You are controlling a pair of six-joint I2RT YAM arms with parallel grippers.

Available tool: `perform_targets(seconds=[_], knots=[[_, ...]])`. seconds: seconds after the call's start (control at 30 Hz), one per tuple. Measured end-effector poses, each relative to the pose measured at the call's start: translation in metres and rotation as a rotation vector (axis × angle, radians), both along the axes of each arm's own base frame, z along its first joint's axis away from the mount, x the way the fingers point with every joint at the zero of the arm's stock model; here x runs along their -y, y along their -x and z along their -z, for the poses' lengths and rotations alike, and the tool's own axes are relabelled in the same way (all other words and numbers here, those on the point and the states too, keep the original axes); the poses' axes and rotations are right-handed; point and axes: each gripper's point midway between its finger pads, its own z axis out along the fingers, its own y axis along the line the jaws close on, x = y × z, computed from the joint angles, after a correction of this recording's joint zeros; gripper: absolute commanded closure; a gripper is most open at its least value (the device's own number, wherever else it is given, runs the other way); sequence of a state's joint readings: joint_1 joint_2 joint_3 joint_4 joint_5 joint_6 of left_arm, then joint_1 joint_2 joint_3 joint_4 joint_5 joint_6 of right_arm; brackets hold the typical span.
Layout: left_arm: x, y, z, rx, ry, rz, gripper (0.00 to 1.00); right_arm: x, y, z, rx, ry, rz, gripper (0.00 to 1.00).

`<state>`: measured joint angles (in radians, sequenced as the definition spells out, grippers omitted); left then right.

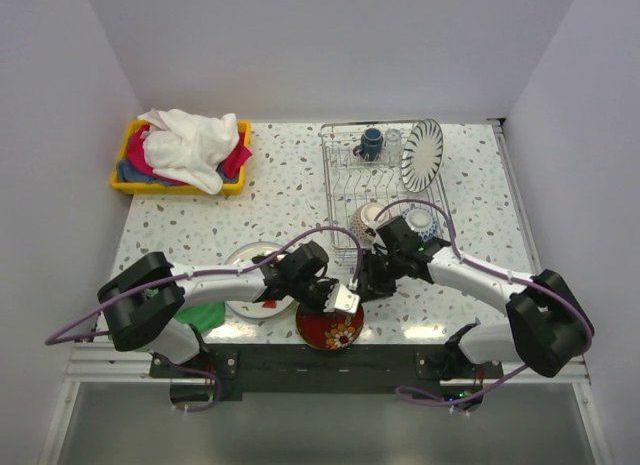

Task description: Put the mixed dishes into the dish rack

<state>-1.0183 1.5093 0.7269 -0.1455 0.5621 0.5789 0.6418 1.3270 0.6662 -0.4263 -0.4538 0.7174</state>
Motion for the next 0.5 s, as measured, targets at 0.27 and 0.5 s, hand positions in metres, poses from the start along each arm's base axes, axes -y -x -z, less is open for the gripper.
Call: perform_targets(seconds=[0.27, 0.5], knots=[[0.002, -0.001, 0.0, 0.006, 0.001, -0.011, 1.0, 0.028, 0.016, 0.002, -0.046, 0.168, 0.012, 0.48], [0.003, -0.001, 0.0, 0.008, 0.001, -0.014, 1.0, 0.032, 0.018, 0.001, -0.05, 0.227, 0.048, 0.56]])
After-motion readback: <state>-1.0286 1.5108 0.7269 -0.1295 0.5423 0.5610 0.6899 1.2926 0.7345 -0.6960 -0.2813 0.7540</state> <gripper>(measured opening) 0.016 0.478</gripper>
